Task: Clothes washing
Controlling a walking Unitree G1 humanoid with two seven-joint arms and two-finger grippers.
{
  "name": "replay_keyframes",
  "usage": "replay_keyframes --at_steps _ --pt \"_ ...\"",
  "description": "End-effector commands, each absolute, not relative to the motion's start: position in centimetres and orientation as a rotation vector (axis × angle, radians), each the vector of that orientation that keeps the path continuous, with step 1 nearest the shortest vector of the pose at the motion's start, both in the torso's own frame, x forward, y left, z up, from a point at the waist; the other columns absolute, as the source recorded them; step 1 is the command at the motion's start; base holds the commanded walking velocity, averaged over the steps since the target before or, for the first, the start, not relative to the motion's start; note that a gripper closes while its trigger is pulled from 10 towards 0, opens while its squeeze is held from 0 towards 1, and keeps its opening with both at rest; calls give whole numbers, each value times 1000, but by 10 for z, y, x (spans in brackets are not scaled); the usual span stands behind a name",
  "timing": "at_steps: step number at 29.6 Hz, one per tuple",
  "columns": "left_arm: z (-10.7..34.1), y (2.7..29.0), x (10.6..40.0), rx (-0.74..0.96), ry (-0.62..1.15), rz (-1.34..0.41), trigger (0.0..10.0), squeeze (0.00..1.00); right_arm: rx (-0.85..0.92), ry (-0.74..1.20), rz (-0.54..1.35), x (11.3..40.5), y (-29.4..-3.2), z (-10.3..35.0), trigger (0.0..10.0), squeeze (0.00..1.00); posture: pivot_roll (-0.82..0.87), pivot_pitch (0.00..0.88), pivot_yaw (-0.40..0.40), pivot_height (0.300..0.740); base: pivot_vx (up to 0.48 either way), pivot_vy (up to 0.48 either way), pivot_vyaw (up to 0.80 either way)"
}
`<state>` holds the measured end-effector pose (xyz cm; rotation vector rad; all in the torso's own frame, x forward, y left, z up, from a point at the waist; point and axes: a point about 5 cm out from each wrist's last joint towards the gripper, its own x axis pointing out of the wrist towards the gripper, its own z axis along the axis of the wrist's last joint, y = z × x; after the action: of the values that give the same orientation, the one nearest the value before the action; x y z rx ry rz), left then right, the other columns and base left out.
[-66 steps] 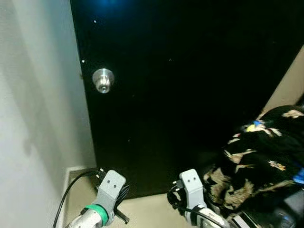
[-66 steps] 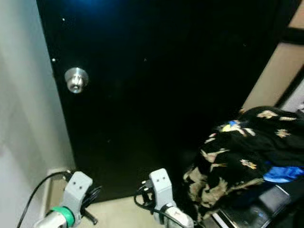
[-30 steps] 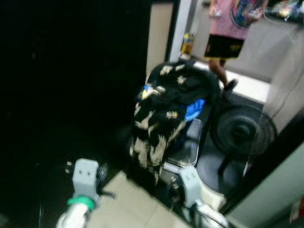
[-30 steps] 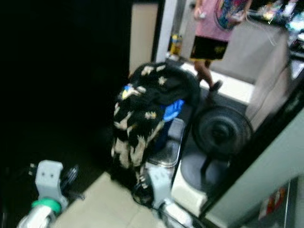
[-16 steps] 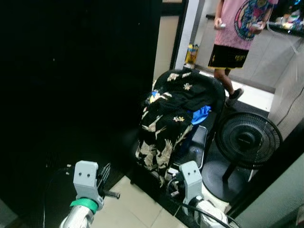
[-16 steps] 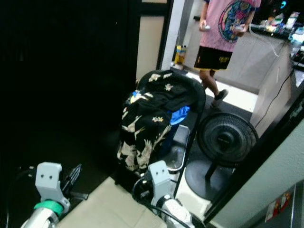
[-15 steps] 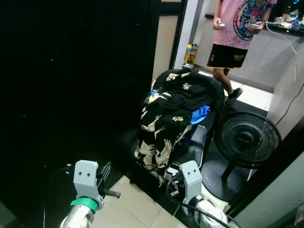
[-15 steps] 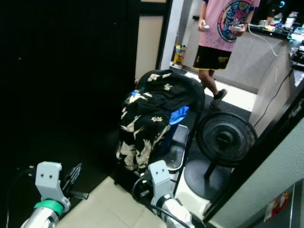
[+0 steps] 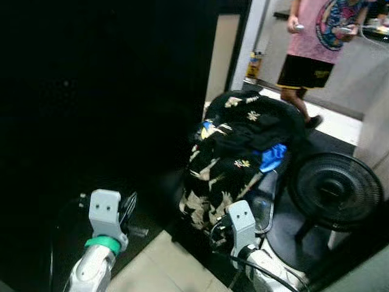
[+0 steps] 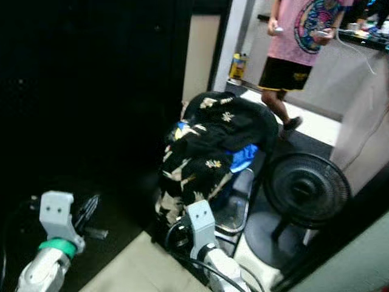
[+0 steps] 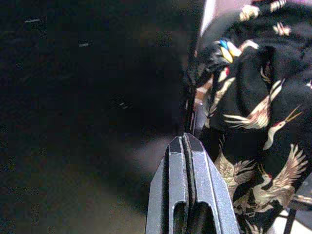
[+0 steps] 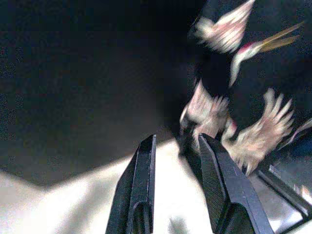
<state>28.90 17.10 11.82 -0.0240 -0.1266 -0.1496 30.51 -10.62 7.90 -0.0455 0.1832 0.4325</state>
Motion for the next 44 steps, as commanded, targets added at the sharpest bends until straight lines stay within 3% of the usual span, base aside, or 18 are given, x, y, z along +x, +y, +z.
replay_keyframes --at_steps 1,13,23,28,44 --pt "113 163 290 -46 -101 -179 10000 0 -37 207 393 304 -117 75 10000 0 -35 39 16 740 416 0 -800" --pt "115 155 295 -66 -104 -202 10000 0 -28 186 377 306 -115 82 10000 0 -48 41 22 740 418 0 -800" --pt "116 152 295 -71 -107 -206 10000 0 -32 111 378 317 -113 105 10000 0 -48 36 15 740 399 0 0" --pt "117 150 297 -80 -113 -200 10000 0 -125 79 430 323 -105 116 10000 0 -51 33 12 740 387 0 480" --pt "120 144 298 -111 -136 -232 10000 0 -73 63 422 325 -104 126 10000 0 -45 25 -8 740 351 0 -50"
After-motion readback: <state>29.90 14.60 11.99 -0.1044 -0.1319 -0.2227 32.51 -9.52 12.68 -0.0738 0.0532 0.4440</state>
